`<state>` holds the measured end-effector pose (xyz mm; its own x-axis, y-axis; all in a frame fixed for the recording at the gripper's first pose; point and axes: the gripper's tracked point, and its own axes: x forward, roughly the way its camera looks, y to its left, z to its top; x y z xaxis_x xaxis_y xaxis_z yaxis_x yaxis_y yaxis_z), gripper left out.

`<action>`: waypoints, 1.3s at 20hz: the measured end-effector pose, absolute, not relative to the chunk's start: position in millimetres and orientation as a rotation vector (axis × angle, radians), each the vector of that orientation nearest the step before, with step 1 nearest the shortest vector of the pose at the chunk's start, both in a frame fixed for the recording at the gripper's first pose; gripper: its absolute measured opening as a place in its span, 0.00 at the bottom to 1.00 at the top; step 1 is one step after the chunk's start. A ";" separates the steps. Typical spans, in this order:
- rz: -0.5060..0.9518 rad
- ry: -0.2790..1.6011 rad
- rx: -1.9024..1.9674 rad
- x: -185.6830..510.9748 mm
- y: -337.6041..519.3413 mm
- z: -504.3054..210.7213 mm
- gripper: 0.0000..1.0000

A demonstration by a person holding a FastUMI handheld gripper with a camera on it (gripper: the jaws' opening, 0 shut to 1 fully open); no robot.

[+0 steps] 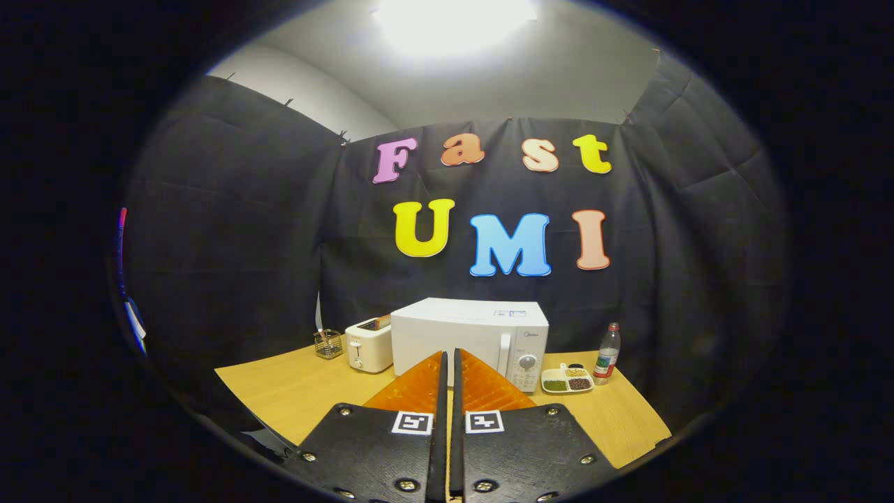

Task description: Open the microwave, put the food inside, and close the microwave door.

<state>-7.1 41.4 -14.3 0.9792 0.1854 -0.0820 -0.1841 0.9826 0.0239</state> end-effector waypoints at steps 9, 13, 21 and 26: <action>0.055 0.078 -0.042 -38.3 6.2 -12.1 0.81; 0.001 0.101 -0.027 -34.0 -1.5 -18.0 0.97; 0.004 0.116 -0.009 -29.8 -3.4 -23.3 0.96; 0.015 0.123 -0.001 -28.9 0.5 -25.9 0.97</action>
